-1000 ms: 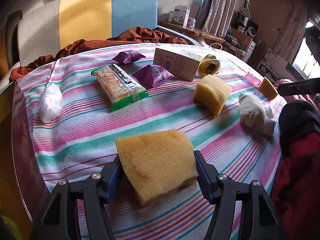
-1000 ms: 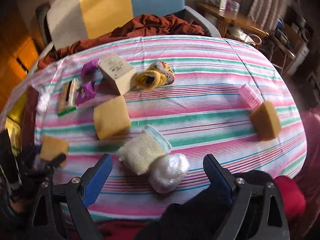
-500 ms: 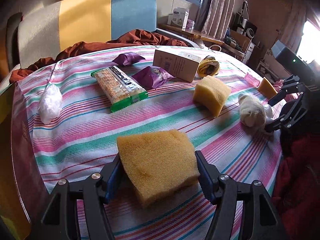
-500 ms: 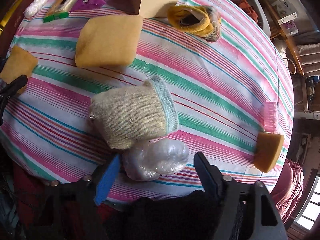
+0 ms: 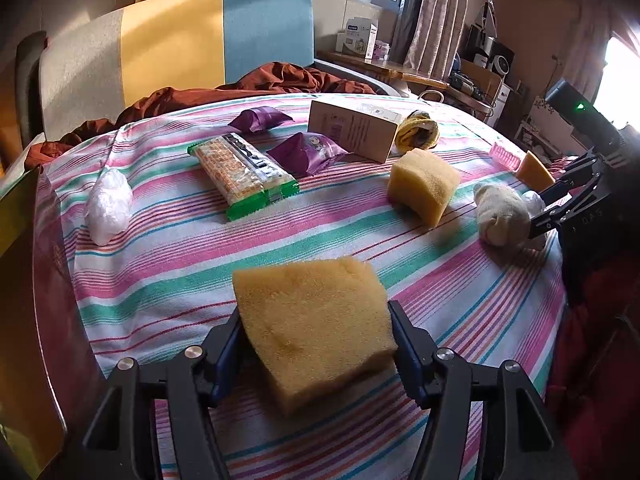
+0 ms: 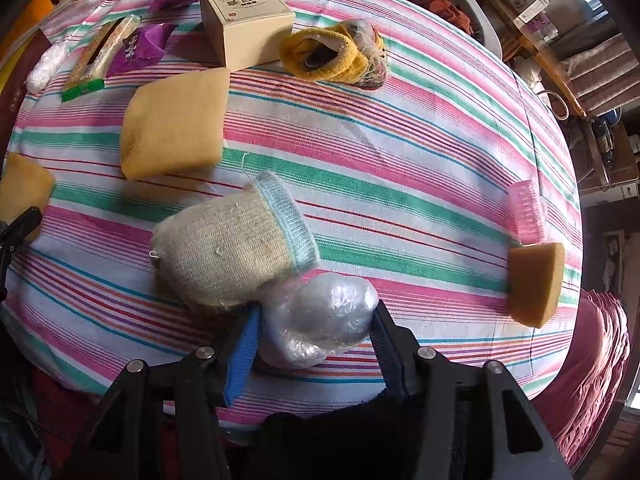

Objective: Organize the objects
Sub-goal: 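Grasp the plastic-wrapped white ball with the right tool, then place the yellow sponge into the gold tin and open the left tool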

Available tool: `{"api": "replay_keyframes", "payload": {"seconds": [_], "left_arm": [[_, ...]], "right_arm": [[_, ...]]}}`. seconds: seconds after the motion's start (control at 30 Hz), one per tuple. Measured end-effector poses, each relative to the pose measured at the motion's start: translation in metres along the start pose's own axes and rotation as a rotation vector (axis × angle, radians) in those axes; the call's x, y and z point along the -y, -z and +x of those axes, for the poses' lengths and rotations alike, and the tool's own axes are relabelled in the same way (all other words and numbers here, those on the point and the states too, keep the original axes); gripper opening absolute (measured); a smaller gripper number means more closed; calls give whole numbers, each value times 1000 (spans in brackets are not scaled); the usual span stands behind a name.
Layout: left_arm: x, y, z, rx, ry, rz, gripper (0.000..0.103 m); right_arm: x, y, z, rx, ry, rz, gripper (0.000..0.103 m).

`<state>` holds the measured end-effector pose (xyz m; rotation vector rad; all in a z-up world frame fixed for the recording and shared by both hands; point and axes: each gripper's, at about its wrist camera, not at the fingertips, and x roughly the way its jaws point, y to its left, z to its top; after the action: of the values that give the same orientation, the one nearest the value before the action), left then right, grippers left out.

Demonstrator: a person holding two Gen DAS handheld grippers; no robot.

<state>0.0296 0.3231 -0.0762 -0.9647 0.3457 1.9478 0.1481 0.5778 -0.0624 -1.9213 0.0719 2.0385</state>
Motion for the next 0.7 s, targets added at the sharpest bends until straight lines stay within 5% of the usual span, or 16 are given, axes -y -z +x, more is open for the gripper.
{"api": "replay_keyframes", "payload": {"seconds": [0.37, 0.7], "left_arm": [[1, 11, -27, -15, -6, -6, 64], [-60, -3, -117, 147, -69, -158, 65]], "right_arm": [[18, 5, -3, 47, -33, 53, 54], [29, 6, -6, 75, -26, 73, 54]]}}
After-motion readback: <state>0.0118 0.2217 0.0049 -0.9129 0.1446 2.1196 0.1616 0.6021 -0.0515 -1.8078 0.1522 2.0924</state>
